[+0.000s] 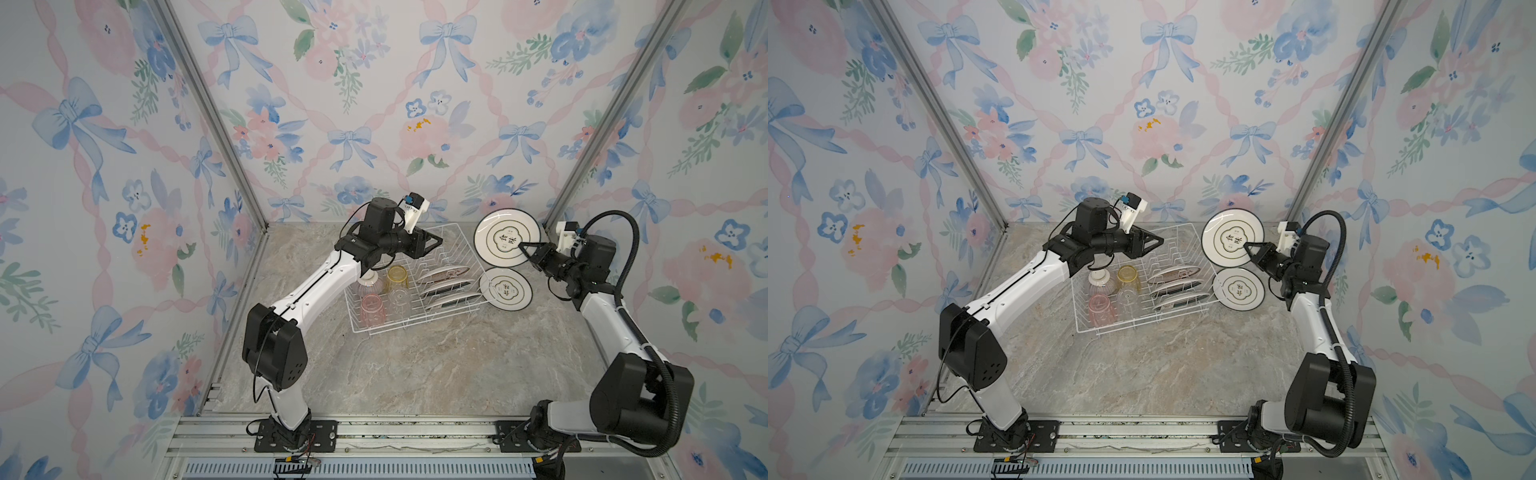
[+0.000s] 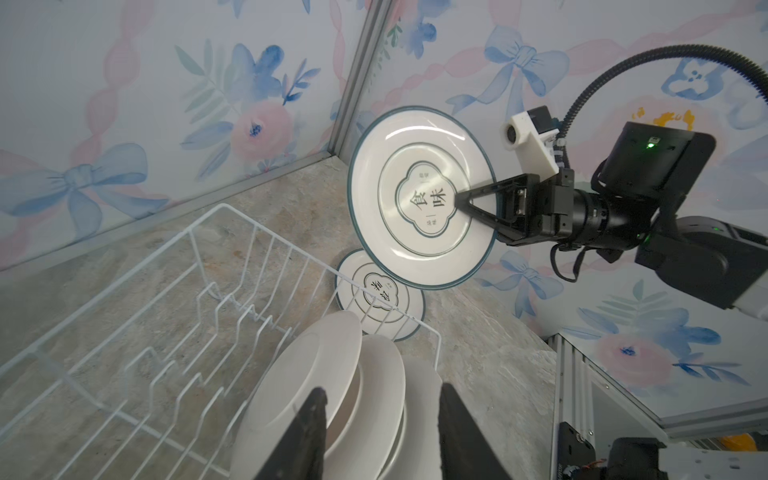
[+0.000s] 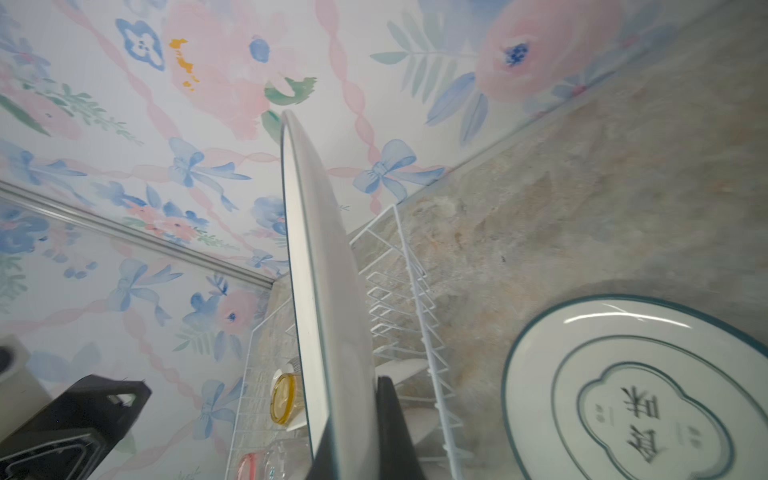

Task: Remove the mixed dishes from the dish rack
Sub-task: 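Close the right gripper on the plate edge while the left gripper releases it, then lower the plate with the right gripper onto the plate lying on the table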

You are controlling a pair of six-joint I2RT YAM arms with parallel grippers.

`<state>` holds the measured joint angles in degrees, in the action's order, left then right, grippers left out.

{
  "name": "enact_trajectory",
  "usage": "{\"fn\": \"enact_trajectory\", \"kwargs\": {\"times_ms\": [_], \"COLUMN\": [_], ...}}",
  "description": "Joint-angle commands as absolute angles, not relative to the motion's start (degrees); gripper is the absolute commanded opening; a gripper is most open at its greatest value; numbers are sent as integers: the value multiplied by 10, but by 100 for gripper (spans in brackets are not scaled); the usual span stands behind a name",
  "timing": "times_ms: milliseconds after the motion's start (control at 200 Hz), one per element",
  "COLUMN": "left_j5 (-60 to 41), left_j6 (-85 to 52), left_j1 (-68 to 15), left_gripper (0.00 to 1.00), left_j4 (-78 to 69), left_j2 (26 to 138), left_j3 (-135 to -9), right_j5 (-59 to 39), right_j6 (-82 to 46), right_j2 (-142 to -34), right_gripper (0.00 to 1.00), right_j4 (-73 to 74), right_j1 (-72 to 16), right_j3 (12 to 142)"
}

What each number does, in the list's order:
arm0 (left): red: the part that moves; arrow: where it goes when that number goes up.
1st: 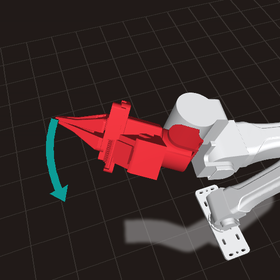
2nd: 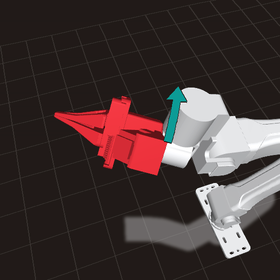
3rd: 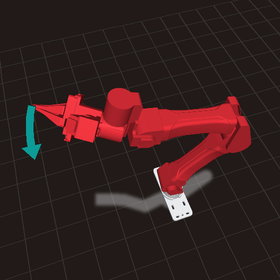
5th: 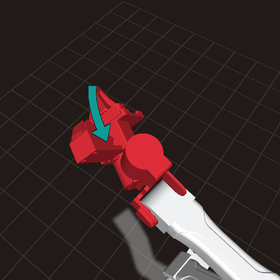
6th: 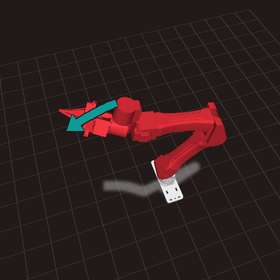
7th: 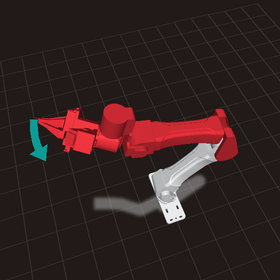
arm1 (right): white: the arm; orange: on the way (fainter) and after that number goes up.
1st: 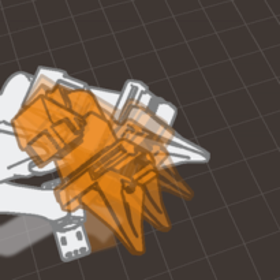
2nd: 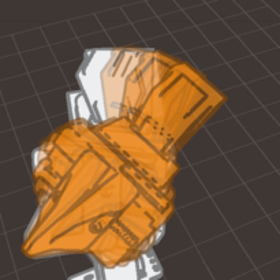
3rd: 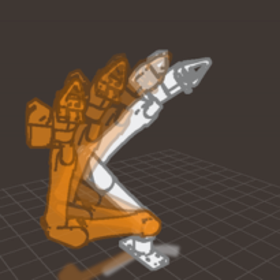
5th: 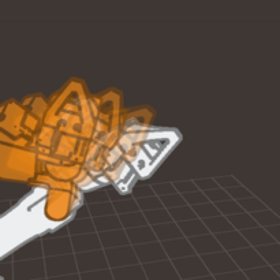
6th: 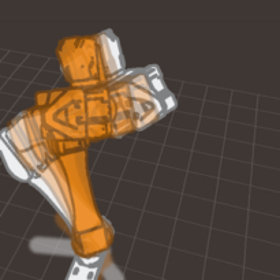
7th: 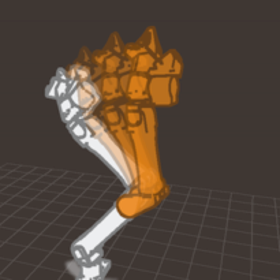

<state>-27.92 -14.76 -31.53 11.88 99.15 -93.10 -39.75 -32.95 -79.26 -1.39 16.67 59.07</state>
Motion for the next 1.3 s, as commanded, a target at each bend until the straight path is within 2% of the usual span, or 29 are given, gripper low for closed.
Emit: {"fn": "enact_trajectory", "kwargs": {"times_ms": [0, 165, 370, 745, 1115, 1185, 1295], "left_j5": [-175, -83, -31, -36, -51, -54, -57], "left_j6": [-104, -62, -24, -13, -12, -12, -12], "left_j1": [-313, -329, -348, -358, -358, -358, -358], "left_gripper": [40, 40, 43, 43, 42, 43, 43], "left_j4": [146, 168, 168, 167, 168, 168, 168], "left_j2": [975, 961, 961, 973, 974, 975, 974], "left_j3": [-906, -893, -887, -882, -877, -876, -876], "right_j5": [-330, -312, -314, -398, -373, -365, -348], "right_j6": [-259, -255, -260, -311, -302, -295, -281], "right_j2": [-803, -831, -871, -938, -980, -979, -978], "right_gripper": [0, 0, 0, 0, 0, 4, 19], "right_j4": [-166, -164, -145, -42, -74, -89, -118], "right_j1": [213, 240, 236, 219, 210, 211, 211], "right_j3": [598, 559, 543, 522, 533, 536, 543]}}
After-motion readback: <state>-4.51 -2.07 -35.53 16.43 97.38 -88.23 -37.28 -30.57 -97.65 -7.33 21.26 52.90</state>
